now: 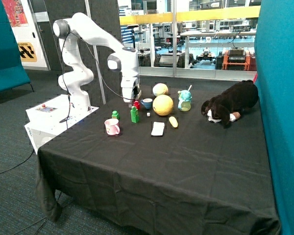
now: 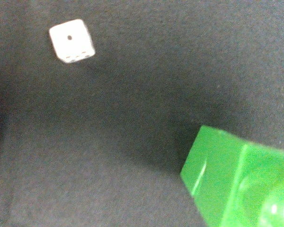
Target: Stack green blocks
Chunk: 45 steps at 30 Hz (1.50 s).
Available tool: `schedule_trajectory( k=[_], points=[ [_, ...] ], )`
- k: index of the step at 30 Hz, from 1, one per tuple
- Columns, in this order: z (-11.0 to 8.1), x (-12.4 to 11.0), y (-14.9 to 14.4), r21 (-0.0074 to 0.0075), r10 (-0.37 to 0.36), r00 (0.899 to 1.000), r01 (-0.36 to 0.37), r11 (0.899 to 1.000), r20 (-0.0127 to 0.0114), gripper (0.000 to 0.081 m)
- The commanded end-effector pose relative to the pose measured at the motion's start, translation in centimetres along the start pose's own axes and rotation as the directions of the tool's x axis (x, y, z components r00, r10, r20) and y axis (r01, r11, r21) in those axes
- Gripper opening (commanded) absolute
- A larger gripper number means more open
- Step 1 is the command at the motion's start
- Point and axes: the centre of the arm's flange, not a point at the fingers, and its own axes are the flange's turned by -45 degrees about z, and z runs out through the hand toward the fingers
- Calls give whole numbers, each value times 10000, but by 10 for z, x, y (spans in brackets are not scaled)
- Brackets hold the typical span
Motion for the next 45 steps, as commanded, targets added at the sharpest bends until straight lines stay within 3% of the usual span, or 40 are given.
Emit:
schedule_trajectory(
  k=[1, 9, 17, 26, 28, 36, 38, 39, 45],
  points=[
    [-18, -18, -12, -18, -431, 9991, 431, 9991, -63, 808],
    [-29, -38, -20, -19, -627, 9980, 627, 9980, -62, 800],
    [-30, -53, -25, -19, -651, 9979, 651, 9979, -62, 515],
    [-26, -65, -27, -19, -620, 9981, 620, 9981, -62, 425],
    [-23, -69, -30, -19, -721, 9974, 721, 9974, -62, 372],
    [-12, -86, -39, -21, -911, 9958, 911, 9958, -62, 306],
    [-8, -90, -40, -20, -866, 9962, 865, 9962, -62, 349],
    [-6, -91, -40, -20, -878, 9961, 878, 9961, -62, 300],
    [0, -96, -39, -20, -891, 9960, 891, 9960, -62, 278]
  ],
)
